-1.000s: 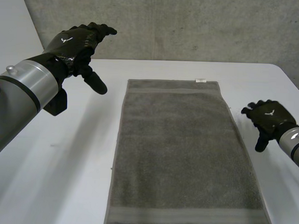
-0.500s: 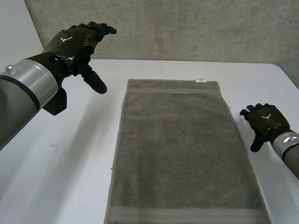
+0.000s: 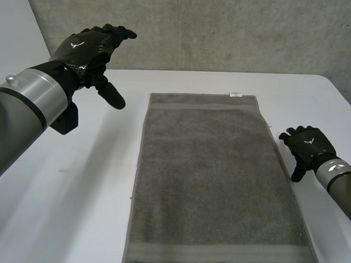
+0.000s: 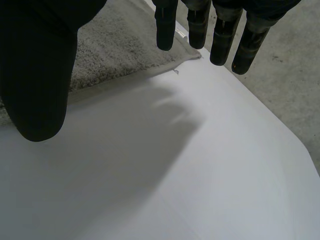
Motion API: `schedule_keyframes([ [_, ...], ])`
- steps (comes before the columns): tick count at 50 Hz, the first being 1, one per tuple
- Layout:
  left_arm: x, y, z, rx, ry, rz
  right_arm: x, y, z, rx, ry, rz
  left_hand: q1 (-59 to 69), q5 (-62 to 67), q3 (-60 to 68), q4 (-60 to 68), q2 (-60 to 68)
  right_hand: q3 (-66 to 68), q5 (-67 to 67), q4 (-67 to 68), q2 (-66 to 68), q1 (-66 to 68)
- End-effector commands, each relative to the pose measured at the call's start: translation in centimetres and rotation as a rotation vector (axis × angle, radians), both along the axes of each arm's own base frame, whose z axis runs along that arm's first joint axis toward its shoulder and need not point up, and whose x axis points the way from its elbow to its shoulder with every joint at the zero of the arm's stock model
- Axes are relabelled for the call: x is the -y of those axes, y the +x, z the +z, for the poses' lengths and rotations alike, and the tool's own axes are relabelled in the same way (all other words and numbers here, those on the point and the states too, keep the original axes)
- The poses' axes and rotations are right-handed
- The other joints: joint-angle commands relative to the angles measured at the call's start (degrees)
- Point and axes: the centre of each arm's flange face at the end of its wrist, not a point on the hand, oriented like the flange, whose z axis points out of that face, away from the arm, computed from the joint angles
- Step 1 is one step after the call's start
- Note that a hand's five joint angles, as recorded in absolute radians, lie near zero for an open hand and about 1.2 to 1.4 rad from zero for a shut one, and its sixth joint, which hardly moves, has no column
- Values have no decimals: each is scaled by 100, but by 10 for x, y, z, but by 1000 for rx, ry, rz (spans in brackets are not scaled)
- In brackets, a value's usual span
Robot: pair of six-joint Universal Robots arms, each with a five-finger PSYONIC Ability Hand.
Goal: Fold the laundry
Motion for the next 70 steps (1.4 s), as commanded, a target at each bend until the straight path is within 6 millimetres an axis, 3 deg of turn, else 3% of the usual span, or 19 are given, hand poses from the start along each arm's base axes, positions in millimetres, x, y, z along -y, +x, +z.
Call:
schedule_keyframes([
  [1, 0, 0, 0, 0, -1, -1, -1, 0, -2, 1, 7, -2, 121, 104, 134, 134, 136, -217, -385, -302, -296, -199],
  [41, -1, 0, 1, 0, -5, -1, -29, 41, -3, 32, 39, 69, 121, 104, 134, 134, 136, -217, -385, -302, -296, -199],
  [50, -1, 0, 2, -2, -8, -1, -40, 60, 7, 64, 22, 114, 121, 104, 134, 134, 136, -217, -385, -302, -296, -199],
  [62, -1, 0, 4, -3, -12, -1, -59, 86, 6, 89, 39, 192, 121, 104, 134, 134, 136, -91, -258, -176, -169, -73],
  [64, -1, 0, 3, -3, -11, -1, -65, 92, 4, 89, 45, 214, 121, 104, 134, 134, 136, 1696, 1528, 1611, 1617, 1714],
  [65, -1, 0, 3, -3, -11, -1, -65, 92, 4, 89, 45, 215, 121, 104, 134, 134, 136, 1709, 1541, 1624, 1630, 1727],
  [67, -1, 0, 3, -2, -9, -1, -66, 96, 7, 100, 40, 225, 121, 104, 134, 134, 136, 5508, 5340, 5423, 5429, 5526],
  [68, -1, 0, 3, -2, -9, -1, -66, 96, 7, 101, 40, 225, 121, 104, 134, 134, 136, 5527, 5360, 5442, 5449, 5545],
  [69, -1, 0, 3, -2, -9, -1, -65, 97, 10, 116, 37, 223, 121, 104, 134, 134, 136, 6771, 6603, 6686, 6692, 6789],
  [70, -1, 0, 3, -2, -9, -1, -65, 97, 10, 116, 37, 223, 121, 104, 134, 134, 136, 6783, 6615, 6698, 6704, 6801],
])
